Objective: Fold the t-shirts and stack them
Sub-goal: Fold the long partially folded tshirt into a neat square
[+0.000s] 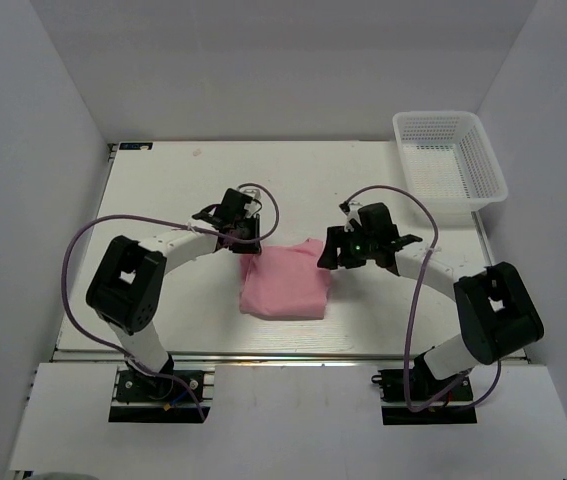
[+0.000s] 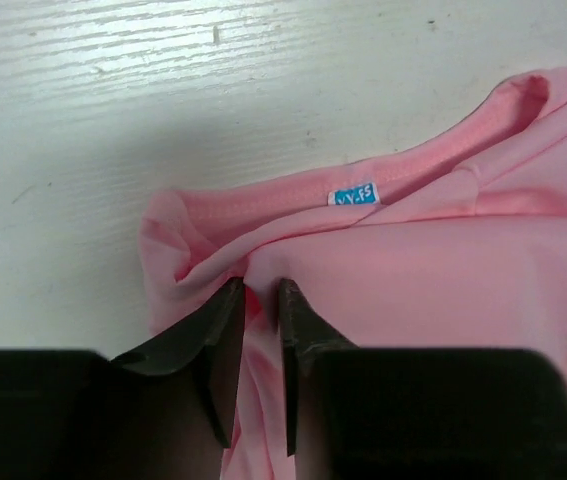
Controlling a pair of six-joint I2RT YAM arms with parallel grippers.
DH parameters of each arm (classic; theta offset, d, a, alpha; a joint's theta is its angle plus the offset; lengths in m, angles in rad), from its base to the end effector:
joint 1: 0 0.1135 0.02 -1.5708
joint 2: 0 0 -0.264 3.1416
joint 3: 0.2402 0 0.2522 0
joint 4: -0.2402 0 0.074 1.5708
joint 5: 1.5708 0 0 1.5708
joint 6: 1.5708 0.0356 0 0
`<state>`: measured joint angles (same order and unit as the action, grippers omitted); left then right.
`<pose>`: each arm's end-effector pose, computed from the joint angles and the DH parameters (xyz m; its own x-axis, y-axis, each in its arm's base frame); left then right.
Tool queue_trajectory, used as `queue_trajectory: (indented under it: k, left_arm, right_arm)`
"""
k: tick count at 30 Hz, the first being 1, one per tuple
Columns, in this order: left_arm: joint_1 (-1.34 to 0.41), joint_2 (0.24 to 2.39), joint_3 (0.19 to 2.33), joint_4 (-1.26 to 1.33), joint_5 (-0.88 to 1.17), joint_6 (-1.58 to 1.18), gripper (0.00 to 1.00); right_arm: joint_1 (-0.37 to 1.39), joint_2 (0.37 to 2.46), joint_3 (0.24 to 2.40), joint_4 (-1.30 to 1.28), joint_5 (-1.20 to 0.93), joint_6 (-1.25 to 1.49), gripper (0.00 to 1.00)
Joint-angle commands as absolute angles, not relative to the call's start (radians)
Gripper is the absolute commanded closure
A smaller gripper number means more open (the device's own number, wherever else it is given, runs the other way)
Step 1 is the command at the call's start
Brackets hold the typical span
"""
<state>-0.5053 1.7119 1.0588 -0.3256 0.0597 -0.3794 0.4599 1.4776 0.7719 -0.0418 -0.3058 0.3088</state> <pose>0.3046 -0.1709 0.1828 -0.8642 0.0556 -0.5001 0.2070 0.9451 -0.2527 0.2640 0.1427 0.1898 -0.7691 -0.0575 -0.6365 -0.4066 0.8124 0.4179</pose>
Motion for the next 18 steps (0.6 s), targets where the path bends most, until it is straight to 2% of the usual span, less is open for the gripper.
queue_trajectory:
  k: [1,2,3,4,9,10,11,12,13,18]
  left_arm:
    - [-0.503,1.724,1.12,-0.318,0.081,-0.359,0.71]
    - [-0.503,1.738,1.12,-0.327,0.081,-0.359,0.78]
    - [-0.503,1.738,1.12,-0.327,0.09,-0.359,0.94]
    - [-0.503,1.738,1.129,-0.327,0.091,-0.359,1.0]
    - [-0.503,1.692,1.117,-0.328,0.091,-0.359,1.0]
    - [-0.503,1.681,1.108,-0.328,0.091,-0.359,1.0]
    - [-0.503,1.671,1.108,-0.328,0.1,-0.359,1.0]
    - [-0.503,1.648,1.108,-0.328,0.1,-0.359,1.0]
    - [-0.503,1.632,1.098,-0.328,0.1,-0.359,1.0]
    - [-0.525,1.513,1.056,-0.348,0.127,-0.359,1.0]
  right_arm:
    - [0.448,1.503,0.816,-0.012,-0.316,0.322,0.36]
    - [0.446,1.515,0.821,-0.012,-0.33,0.324,0.4]
    - [0.446,1.523,0.827,-0.011,-0.333,0.324,0.46]
    - [0.446,1.531,0.831,-0.012,-0.339,0.325,0.51]
    - [0.445,1.582,0.856,-0.017,-0.393,0.313,0.68]
    - [0.445,1.586,0.87,-0.012,-0.408,0.316,0.78]
    - [0.443,1.592,0.877,-0.014,-0.413,0.311,0.82]
    - [0.445,1.591,0.884,-0.014,-0.423,0.311,0.97]
    - [0.445,1.583,0.887,-0.012,-0.425,0.308,1.0]
    - [0.446,1.446,0.862,0.005,-0.426,0.296,1.0]
